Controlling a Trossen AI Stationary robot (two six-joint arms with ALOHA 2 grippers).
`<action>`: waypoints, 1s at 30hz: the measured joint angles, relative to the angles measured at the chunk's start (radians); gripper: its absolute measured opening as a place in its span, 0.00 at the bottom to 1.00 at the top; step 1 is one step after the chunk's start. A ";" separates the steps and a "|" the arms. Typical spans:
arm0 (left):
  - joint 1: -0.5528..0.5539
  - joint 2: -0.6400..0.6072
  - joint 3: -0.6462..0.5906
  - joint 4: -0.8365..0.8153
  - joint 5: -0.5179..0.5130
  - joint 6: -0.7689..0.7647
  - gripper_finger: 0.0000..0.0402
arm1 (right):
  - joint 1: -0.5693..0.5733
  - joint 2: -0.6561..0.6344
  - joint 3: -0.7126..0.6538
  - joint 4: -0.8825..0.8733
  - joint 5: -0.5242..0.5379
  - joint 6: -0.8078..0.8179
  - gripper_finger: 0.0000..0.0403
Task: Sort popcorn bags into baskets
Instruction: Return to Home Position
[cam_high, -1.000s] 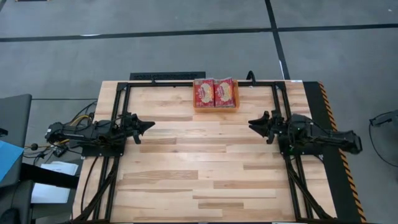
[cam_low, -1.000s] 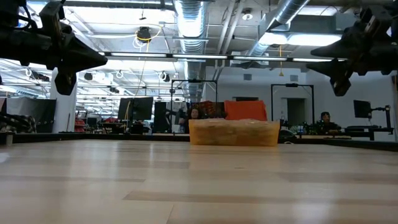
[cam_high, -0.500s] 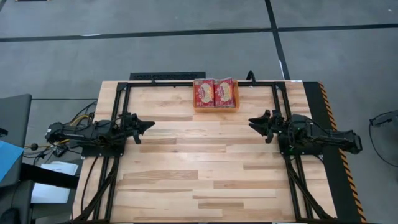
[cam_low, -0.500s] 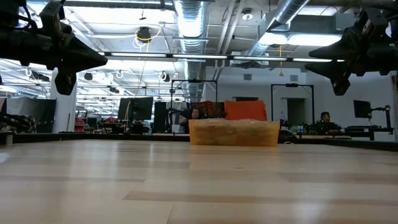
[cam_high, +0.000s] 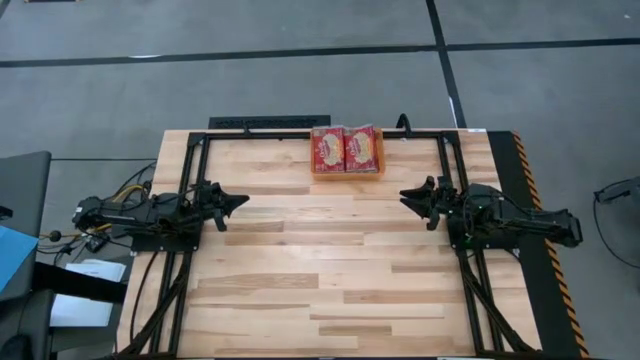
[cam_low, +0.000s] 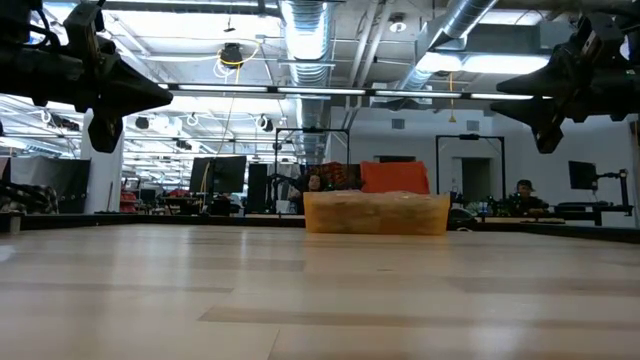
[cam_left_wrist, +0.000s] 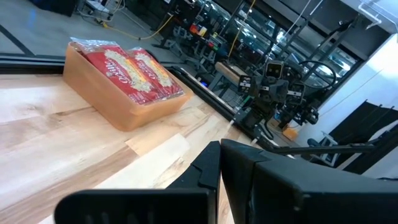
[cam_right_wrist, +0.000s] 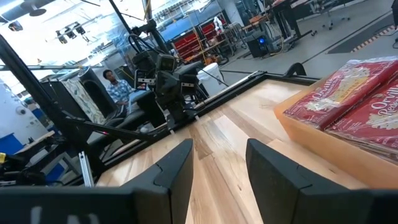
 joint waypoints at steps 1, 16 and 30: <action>0.000 0.000 0.000 0.000 0.000 0.000 0.00 | 0.000 0.000 0.000 0.000 0.000 0.000 0.42; 0.000 0.000 0.000 0.000 0.004 0.000 0.00 | 0.000 0.000 0.000 0.002 0.000 0.000 0.46; 0.000 0.000 0.000 0.000 0.003 0.000 0.00 | 0.000 0.000 0.000 0.002 0.000 0.000 0.43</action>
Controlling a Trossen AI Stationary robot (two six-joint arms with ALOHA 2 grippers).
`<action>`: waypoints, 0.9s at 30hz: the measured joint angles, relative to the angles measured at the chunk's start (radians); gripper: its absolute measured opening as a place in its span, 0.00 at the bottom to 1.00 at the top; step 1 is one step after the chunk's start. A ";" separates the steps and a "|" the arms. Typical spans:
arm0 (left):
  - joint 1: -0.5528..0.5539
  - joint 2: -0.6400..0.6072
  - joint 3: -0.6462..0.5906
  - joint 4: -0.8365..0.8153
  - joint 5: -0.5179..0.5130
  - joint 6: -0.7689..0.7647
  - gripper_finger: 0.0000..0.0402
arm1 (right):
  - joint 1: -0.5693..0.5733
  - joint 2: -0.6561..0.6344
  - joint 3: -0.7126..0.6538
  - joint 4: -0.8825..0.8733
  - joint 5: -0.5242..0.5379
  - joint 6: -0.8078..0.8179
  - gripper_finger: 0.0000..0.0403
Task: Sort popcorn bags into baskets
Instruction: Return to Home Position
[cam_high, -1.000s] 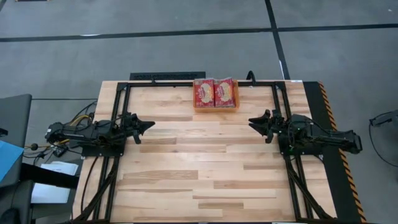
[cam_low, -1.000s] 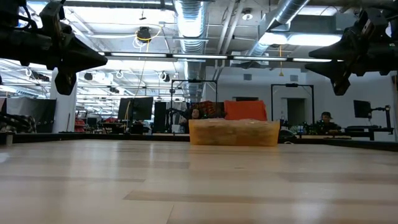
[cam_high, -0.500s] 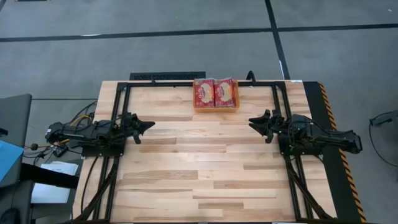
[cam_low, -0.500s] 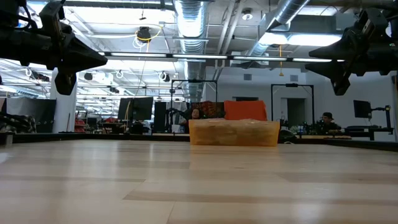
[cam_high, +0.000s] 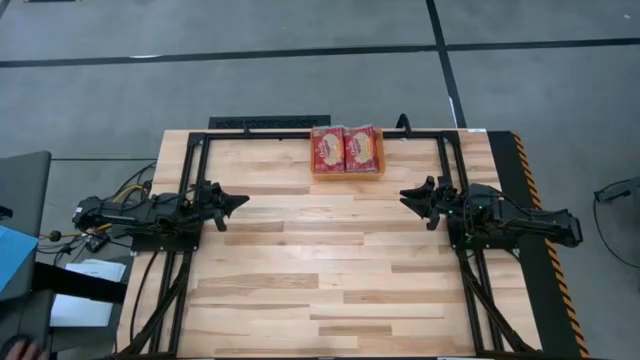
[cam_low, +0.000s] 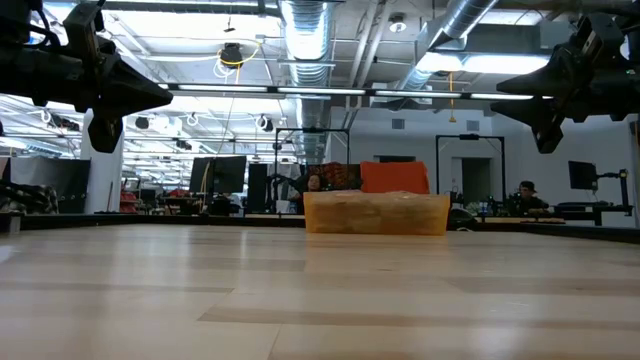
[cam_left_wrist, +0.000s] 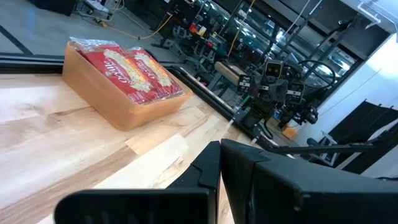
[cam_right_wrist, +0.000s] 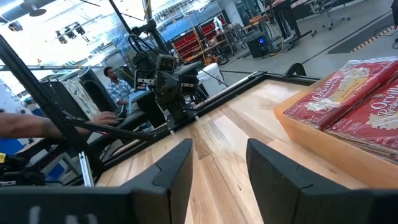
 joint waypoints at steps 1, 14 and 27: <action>0.000 0.000 0.000 0.000 0.000 0.000 0.00 | 0.000 0.000 0.000 0.000 0.000 0.000 0.43; 0.000 0.000 0.000 0.000 -0.003 0.000 0.00 | 0.000 0.000 0.000 0.000 0.000 0.000 0.45; 0.000 0.000 0.000 0.000 -0.003 0.000 0.00 | 0.000 0.000 0.000 0.000 0.000 0.000 0.45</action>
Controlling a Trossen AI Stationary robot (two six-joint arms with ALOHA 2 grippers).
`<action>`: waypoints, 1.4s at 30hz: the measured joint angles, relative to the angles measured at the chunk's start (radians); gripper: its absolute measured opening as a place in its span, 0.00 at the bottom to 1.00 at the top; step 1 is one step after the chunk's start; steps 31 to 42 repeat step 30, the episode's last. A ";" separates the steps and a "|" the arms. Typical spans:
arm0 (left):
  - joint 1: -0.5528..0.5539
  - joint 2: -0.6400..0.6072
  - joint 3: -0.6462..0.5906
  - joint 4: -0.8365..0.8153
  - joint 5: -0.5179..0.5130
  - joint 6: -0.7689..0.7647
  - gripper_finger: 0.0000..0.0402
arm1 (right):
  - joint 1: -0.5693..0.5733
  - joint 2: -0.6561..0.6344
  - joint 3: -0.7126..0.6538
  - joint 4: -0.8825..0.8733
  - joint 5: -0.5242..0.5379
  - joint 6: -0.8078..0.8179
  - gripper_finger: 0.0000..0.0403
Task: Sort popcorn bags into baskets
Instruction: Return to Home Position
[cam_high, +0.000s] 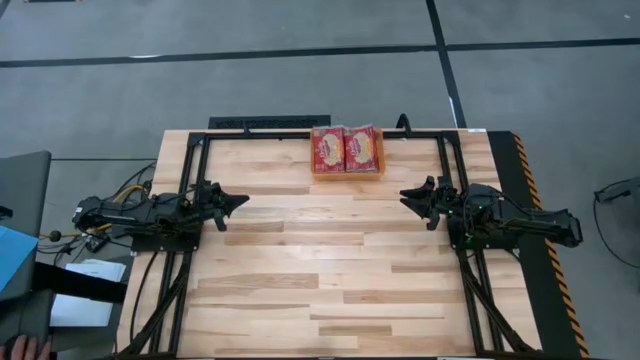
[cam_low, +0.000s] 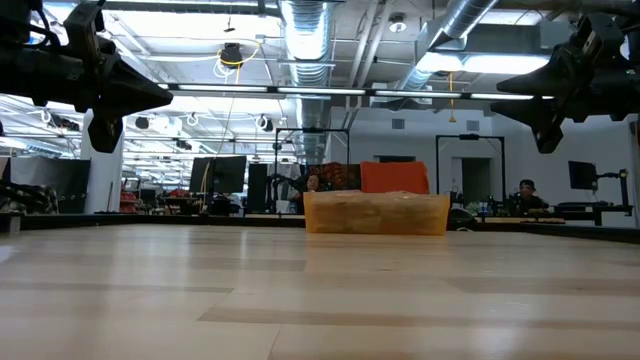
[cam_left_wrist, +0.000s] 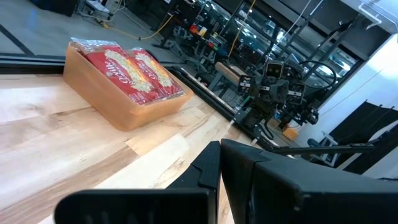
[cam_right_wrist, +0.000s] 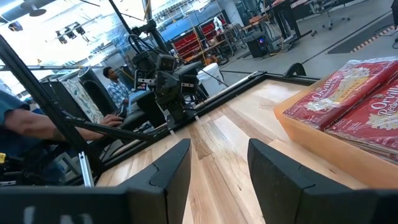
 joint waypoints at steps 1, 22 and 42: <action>0.000 0.000 0.000 0.000 0.000 0.000 0.00 | 0.000 0.000 0.000 0.000 0.000 0.000 0.45; 0.000 0.000 0.000 0.000 0.004 0.000 0.00 | 0.000 0.000 0.000 0.000 0.000 0.000 0.46; 0.000 0.000 0.000 0.000 0.004 0.000 0.00 | 0.000 0.000 0.000 0.000 0.000 0.000 0.44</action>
